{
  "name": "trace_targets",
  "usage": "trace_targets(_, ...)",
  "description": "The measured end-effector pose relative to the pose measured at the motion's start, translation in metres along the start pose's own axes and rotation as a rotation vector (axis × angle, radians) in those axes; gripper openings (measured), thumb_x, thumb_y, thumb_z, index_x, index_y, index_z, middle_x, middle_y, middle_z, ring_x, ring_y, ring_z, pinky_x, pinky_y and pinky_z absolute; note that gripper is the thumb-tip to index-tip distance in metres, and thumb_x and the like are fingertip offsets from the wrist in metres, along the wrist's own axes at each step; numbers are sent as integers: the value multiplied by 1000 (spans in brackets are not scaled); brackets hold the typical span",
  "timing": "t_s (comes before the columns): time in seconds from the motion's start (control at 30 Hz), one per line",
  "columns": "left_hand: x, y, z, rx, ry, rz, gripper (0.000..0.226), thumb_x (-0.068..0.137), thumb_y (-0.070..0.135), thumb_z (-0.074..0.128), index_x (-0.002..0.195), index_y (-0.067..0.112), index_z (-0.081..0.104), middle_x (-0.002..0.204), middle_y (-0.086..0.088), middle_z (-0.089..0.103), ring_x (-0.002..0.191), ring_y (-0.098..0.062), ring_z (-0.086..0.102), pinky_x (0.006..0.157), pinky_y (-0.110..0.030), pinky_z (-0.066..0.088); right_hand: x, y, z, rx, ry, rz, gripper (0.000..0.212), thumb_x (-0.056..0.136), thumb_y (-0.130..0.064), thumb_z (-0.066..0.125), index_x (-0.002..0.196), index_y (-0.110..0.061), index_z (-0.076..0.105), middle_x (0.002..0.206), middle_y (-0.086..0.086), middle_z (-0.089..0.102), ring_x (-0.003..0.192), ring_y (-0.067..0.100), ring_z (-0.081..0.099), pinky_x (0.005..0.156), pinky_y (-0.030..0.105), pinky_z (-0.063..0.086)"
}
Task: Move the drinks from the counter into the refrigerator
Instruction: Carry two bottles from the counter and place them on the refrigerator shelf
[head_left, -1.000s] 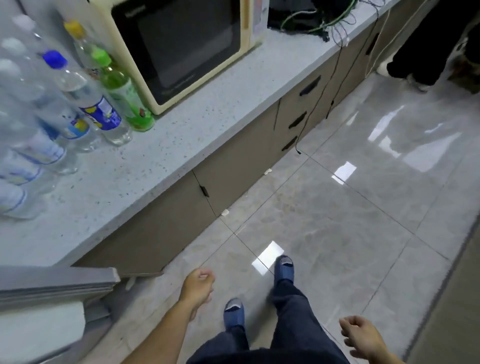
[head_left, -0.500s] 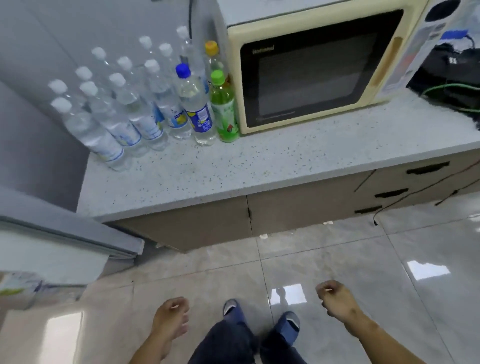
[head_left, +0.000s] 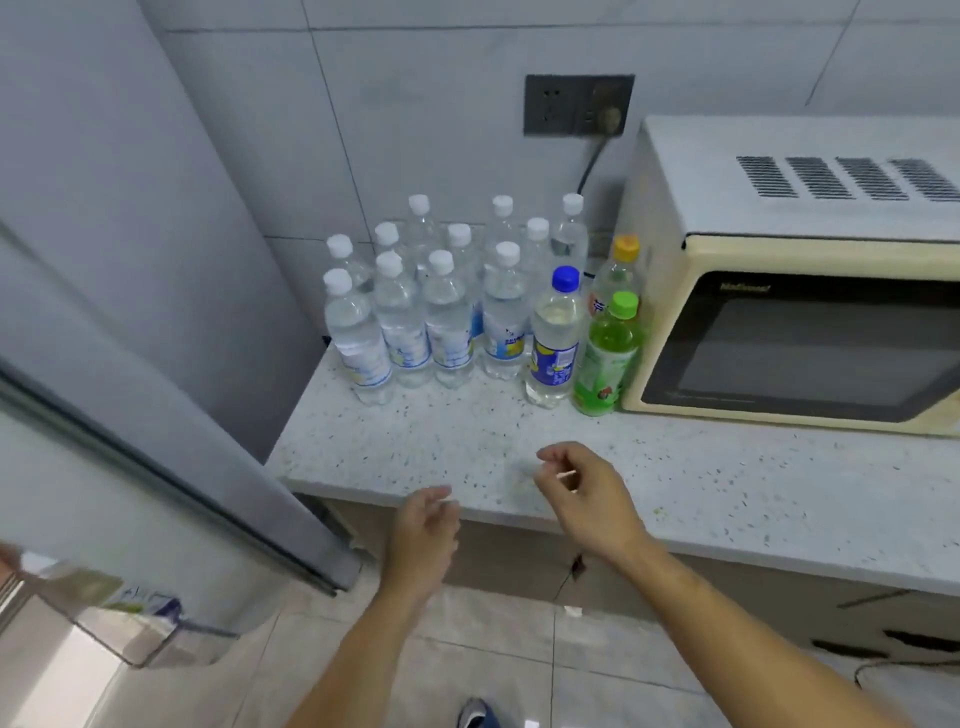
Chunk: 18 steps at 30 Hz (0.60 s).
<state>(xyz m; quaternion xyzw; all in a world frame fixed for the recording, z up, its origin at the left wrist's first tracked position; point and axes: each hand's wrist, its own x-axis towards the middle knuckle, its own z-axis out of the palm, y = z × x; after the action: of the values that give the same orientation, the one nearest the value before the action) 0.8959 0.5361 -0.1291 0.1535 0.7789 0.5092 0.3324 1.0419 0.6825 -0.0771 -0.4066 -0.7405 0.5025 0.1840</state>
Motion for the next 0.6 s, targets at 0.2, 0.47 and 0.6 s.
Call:
trace_targets(0.2,70,124,5,-18,154,288,31,92,33,64,121,37,55,116,16,62,87,6,63,71,-19,49,87,-101,-12,-189,166,-388,29,91,-21,67,120,-16,64,114,-3,64,94,10,61,83,19,47)
trace_targets(0.47,128,215,10,513,302,534,58,92,28,65,144,22,40,146,-4,36,112,-27,58,84,-30,42,190,-170,-33,-922,40,-378,58,94,-39,56,147,-24,39,142,11,48,128,34,49,105,46,38)
trace_targets(0.6,143,228,13,780,197,486,51,97,27,58,145,21,41,148,-2,33,108,-31,60,88,-40,49,213,-164,-25,-1124,-85,-319,56,94,-44,54,143,-23,40,133,13,52,122,36,53,101,46,40)
